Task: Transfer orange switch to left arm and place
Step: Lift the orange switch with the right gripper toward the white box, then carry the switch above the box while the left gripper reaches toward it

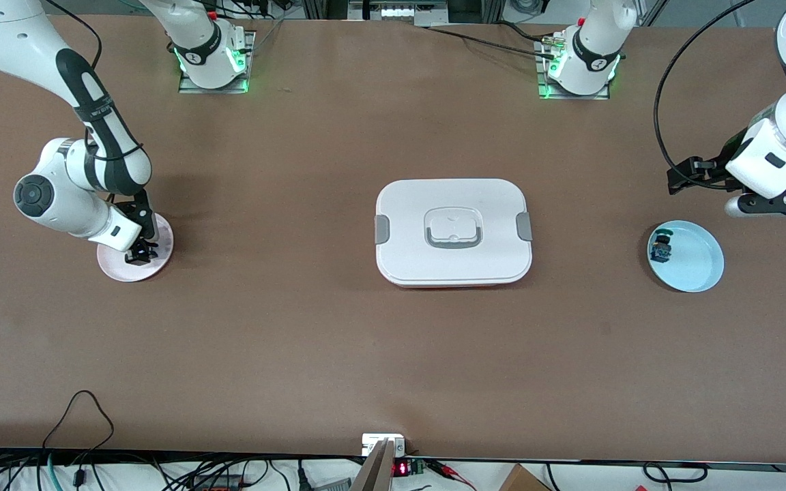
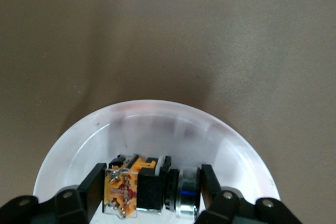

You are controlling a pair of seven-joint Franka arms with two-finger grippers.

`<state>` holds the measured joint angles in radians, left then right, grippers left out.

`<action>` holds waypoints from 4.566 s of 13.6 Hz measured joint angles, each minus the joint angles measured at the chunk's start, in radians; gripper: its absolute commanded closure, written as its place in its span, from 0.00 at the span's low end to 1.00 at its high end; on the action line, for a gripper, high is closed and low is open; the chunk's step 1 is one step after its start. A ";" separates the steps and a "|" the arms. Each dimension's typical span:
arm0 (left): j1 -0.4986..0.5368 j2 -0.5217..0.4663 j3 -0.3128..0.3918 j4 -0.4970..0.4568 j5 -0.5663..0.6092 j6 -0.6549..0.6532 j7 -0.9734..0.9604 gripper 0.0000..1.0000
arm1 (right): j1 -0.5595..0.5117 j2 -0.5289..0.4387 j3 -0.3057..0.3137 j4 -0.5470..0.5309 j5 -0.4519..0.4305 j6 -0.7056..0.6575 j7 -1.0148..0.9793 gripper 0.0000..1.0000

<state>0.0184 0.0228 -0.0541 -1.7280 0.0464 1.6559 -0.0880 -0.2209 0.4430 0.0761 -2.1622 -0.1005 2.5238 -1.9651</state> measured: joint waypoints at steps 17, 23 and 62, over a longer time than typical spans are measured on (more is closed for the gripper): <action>0.003 0.000 0.000 0.000 0.000 -0.001 0.000 0.00 | 0.022 -0.018 0.236 0.313 0.305 -0.421 0.181 1.00; 0.012 0.010 0.004 0.002 -0.056 -0.002 0.000 0.00 | 0.076 -0.018 0.345 0.387 0.699 -0.447 0.276 1.00; 0.169 0.332 -0.520 -0.103 -1.522 0.206 0.496 0.46 | 0.447 0.035 0.348 0.503 1.881 -0.363 -0.103 1.00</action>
<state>0.1876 0.3552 -0.5743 -1.8311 -1.4759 1.8614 0.4079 0.2262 0.4780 0.4242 -1.6595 1.7810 2.1612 -2.0682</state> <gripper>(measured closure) 0.123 0.256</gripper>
